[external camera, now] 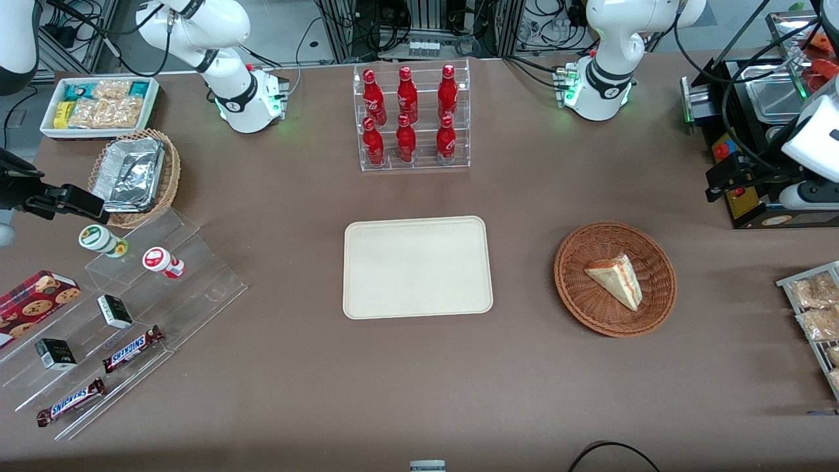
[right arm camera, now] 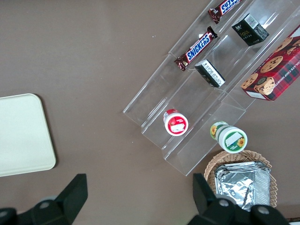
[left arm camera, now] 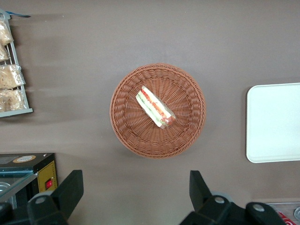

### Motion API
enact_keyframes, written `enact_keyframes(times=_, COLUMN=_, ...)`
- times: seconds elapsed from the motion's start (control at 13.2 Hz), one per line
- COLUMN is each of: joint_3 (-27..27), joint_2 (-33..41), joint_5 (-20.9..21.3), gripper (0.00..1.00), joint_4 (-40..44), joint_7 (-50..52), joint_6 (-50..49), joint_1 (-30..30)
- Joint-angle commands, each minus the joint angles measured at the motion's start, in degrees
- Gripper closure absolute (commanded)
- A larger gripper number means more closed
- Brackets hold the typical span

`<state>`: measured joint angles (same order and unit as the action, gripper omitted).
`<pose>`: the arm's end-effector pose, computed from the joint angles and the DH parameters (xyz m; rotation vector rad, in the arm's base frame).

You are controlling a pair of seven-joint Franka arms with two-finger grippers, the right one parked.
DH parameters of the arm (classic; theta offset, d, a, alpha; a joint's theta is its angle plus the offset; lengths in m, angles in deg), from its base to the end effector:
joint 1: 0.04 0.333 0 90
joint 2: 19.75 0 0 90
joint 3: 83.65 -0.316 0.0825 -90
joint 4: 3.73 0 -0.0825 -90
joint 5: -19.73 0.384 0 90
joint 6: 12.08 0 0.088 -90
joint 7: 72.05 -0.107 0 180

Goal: Place sandwich from basket to tray
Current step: 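Move the left gripper over the wicker basket above the wrapped sandwich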

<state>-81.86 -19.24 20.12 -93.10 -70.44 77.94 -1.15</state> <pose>0.5514 -0.0273 0.6346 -3.1349 0.0352 -0.0321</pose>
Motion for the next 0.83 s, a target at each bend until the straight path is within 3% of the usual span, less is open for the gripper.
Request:
enact_keyframes(times=0.0, joint_3=-0.1, joint_2=-0.1, joint_5=-0.1, gripper=0.00, joint_4=1.2, joint_7=-1.3, joint_6=-2.5, joint_1=0.1)
enact_keyframes(times=0.45, joint_3=0.0, joint_2=-6.0, joint_5=1.6, gripper=0.00, joint_4=-0.7, joint_7=-0.1, joint_6=0.9, joint_1=0.1)
enact_keyframes(times=0.76, joint_3=0.0, joint_2=-6.1, joint_5=1.7, gripper=0.00, joint_4=-9.4, joint_7=5.1, joint_6=11.7, joint_1=0.2)
